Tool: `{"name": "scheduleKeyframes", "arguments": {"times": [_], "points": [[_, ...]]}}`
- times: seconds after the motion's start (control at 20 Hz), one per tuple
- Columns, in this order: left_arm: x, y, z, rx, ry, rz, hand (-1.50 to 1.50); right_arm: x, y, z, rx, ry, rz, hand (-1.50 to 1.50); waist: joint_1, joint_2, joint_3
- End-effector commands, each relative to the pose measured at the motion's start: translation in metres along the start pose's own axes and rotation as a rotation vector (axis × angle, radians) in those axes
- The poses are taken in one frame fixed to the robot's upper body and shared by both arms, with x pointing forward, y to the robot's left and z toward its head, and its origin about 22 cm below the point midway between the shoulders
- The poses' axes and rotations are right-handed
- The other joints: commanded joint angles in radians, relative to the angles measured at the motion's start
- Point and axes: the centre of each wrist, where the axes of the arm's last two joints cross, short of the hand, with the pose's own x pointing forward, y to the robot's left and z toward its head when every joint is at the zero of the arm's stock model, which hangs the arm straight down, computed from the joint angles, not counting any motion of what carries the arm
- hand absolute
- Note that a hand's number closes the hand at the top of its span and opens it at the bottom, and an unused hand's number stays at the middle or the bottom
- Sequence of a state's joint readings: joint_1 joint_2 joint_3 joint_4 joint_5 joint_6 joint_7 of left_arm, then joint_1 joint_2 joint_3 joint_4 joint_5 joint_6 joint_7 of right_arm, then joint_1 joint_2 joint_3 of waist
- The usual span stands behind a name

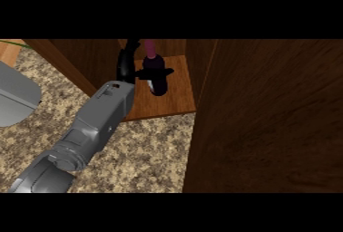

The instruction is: Pick up the wine, place it into the cabinet and close the cabinet

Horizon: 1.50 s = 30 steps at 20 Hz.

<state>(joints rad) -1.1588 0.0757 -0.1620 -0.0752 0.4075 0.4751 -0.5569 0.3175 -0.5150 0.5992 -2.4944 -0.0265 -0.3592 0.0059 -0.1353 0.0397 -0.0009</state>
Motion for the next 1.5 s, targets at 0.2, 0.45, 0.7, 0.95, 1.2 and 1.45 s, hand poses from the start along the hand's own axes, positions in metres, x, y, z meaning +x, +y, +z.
{"name": "scheduleKeyframes", "arguments": {"times": [0.2, 0.45, 0.7, 0.95, 1.2, 1.45], "points": [[0.019, -0.001, -0.011, -0.080, -0.076, 0.145, -1.50, 0.027, -0.001, 0.006, 0.010, -0.013, -0.092, -1.50, 0.014, -0.002, -0.002], [0.039, -0.018, -0.013, -0.135, -0.115, 0.288, 1.50, 0.038, -0.005, 0.009, 0.009, -0.005, -0.077, -1.50, 0.022, -0.011, -0.002], [0.034, -0.028, -0.005, -0.215, -0.162, 0.392, 1.50, 0.050, -0.004, 0.014, 0.004, 0.003, -0.080, -1.50, 0.040, -0.019, -0.003], [0.046, -0.034, -0.007, -0.288, -0.125, 0.416, -1.50, 0.041, -0.001, 0.013, -0.035, 0.011, -0.087, -1.50, 0.080, -0.032, 0.000], [0.052, -0.037, -0.008, -0.284, -0.136, 0.432, -1.50, 0.053, -0.007, 0.015, -0.039, 0.024, -0.070, -1.50, 0.093, -0.036, 0.000], [0.059, -0.044, -0.006, -0.300, -0.111, 0.460, -1.50, 0.050, -0.006, 0.018, -0.070, 0.019, -0.063, -1.50, 0.110, -0.045, 0.001]]}}
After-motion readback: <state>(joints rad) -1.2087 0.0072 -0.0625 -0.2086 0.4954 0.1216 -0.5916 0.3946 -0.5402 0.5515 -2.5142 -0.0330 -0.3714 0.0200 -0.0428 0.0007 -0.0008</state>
